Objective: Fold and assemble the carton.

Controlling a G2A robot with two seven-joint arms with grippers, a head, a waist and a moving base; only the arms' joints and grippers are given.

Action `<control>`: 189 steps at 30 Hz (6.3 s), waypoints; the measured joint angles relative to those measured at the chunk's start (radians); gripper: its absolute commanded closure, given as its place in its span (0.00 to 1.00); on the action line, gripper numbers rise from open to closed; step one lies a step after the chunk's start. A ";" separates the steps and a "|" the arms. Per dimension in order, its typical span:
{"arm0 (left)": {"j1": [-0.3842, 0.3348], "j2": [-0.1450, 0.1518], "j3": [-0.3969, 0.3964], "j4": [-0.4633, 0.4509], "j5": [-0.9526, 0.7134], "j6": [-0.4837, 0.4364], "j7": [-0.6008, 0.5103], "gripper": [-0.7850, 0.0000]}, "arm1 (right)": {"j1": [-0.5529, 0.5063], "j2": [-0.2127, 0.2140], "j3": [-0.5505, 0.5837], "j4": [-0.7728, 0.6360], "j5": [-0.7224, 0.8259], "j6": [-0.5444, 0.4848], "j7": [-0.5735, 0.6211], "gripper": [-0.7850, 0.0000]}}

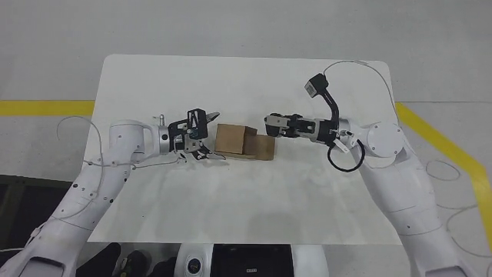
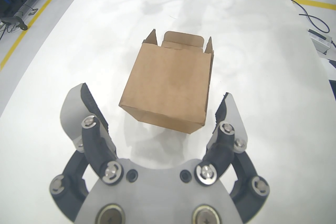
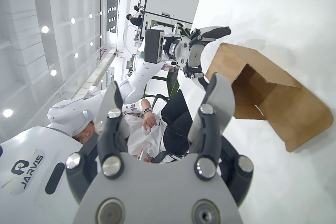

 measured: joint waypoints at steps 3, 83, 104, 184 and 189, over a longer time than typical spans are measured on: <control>-0.008 -0.003 0.009 0.029 0.000 -0.002 0.040 0.00 | -0.019 0.011 0.012 -0.033 -0.029 0.095 0.045 1.00; -0.033 -0.019 0.097 0.088 0.092 0.032 0.208 0.00 | 0.106 -0.096 -0.357 0.249 -0.065 0.194 -0.244 1.00; -0.034 -0.023 0.093 0.089 0.053 0.028 0.168 0.00 | -0.044 0.001 -0.146 0.025 -0.207 0.337 0.008 1.00; 0.004 -0.010 0.053 0.056 0.060 0.005 0.132 0.00 | 0.051 -0.065 -0.324 0.125 -0.181 0.299 -0.201 1.00; 0.007 -0.006 0.047 0.062 0.071 0.006 0.133 0.00 | 0.055 -0.058 -0.304 0.120 -0.203 0.301 -0.180 1.00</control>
